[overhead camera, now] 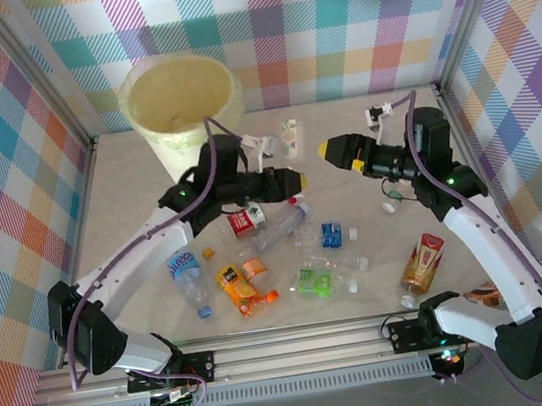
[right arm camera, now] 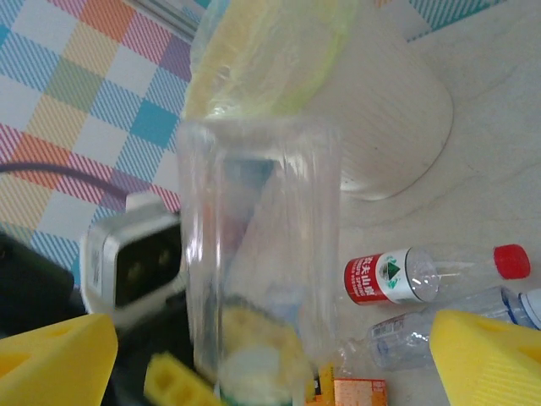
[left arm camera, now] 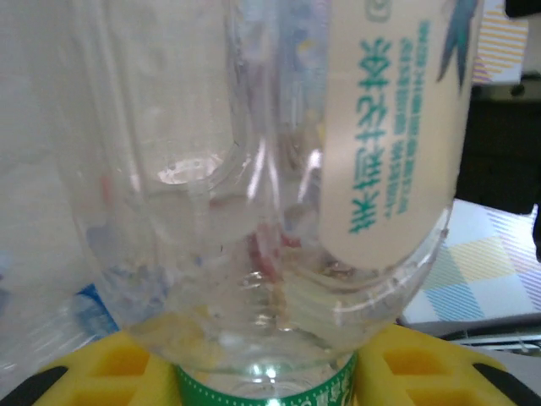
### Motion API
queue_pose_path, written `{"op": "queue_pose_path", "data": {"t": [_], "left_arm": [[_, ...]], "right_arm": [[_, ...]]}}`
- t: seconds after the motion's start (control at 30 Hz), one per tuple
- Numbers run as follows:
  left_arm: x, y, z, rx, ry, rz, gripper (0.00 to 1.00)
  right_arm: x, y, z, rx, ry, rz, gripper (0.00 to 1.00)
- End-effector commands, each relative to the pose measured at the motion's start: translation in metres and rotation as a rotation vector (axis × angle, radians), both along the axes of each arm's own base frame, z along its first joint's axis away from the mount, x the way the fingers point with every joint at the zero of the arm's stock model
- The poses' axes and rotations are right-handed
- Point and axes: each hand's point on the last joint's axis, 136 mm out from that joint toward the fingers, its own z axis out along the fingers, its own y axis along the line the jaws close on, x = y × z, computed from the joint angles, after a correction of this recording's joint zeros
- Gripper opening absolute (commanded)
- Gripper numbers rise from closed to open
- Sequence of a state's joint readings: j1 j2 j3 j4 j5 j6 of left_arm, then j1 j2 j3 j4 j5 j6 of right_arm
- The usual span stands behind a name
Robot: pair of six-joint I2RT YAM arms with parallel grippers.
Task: Put the plastic bottles in the bin
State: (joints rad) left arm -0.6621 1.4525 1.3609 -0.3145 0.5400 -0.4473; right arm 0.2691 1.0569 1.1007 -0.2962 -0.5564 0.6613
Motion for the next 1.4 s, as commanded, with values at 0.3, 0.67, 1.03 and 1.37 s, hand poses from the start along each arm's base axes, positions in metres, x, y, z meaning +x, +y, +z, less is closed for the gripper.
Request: {"op": "queue_pose_path", "data": {"t": [0.3,0.67,1.03,1.37], "left_arm": [[0.109,0.114,0.062,0.284,-0.189,0.318,0.36],[0.207,0.197,0.067,0.441,-0.208,0.566,0.40],[0.246,0.247,0.016,0.481,-0.078,0.638,0.41],[0.250,0.251,-0.010,0.489,-0.033,0.641,0.48]], "right_arm": [[-0.020,-0.021,-0.035,-0.191,0.031,-0.029,1.00],[-0.026,-0.044,-0.087,-0.333,0.179,-0.116,1.00],[-0.023,-0.049,-0.095,-0.363,0.199,-0.134,1.00],[-0.021,-0.047,-0.099,-0.351,0.220,-0.137,1.00]]}}
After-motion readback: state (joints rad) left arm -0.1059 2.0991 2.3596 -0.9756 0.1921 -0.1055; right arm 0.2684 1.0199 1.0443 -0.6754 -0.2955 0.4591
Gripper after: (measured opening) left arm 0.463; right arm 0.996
